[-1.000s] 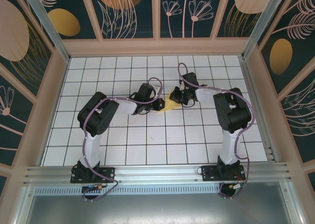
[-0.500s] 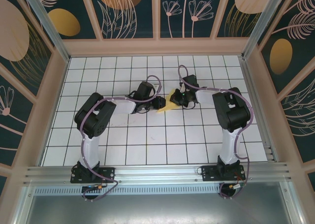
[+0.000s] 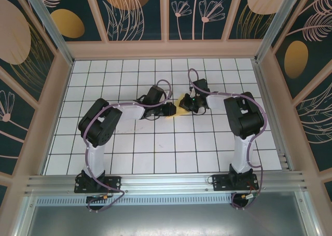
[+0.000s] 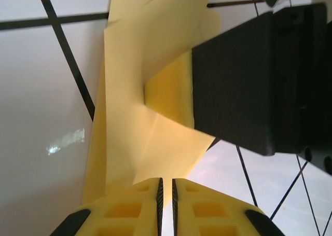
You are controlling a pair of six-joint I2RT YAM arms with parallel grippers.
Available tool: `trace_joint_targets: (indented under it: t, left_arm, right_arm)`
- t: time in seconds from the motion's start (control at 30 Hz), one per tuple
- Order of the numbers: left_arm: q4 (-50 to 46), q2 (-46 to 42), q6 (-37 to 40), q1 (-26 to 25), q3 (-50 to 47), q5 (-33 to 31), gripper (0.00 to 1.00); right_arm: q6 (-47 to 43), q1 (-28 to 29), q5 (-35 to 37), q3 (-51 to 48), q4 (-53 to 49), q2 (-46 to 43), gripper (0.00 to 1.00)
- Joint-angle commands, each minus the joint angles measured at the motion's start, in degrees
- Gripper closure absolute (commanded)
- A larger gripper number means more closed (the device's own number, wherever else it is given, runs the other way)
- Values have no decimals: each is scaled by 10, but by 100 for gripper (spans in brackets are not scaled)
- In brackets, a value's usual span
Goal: Fold a paper plane with a square sheet of paper (pick it up from the middle)
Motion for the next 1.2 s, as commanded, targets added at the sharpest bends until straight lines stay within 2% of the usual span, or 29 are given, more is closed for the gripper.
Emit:
trace_joint_targets:
  t: [0.0,0.33,0.63,1.17]
  left_arm:
    - [-30,13,2,-3,13,3,84]
    - [-89,20,22,-2,27,-56,85]
    - [-104,25,27,-2,25,-88,87]
    - [-128,-2,41,-2,-48,-107,95]
  right_arm:
    - [3,-2,34,-10,-46,43,99]
    - [2,-2,44,-4,-57,49,99]
    - [2,-2,47,0,-62,55,99]
    - [2,-2,49,3,-66,61,99]
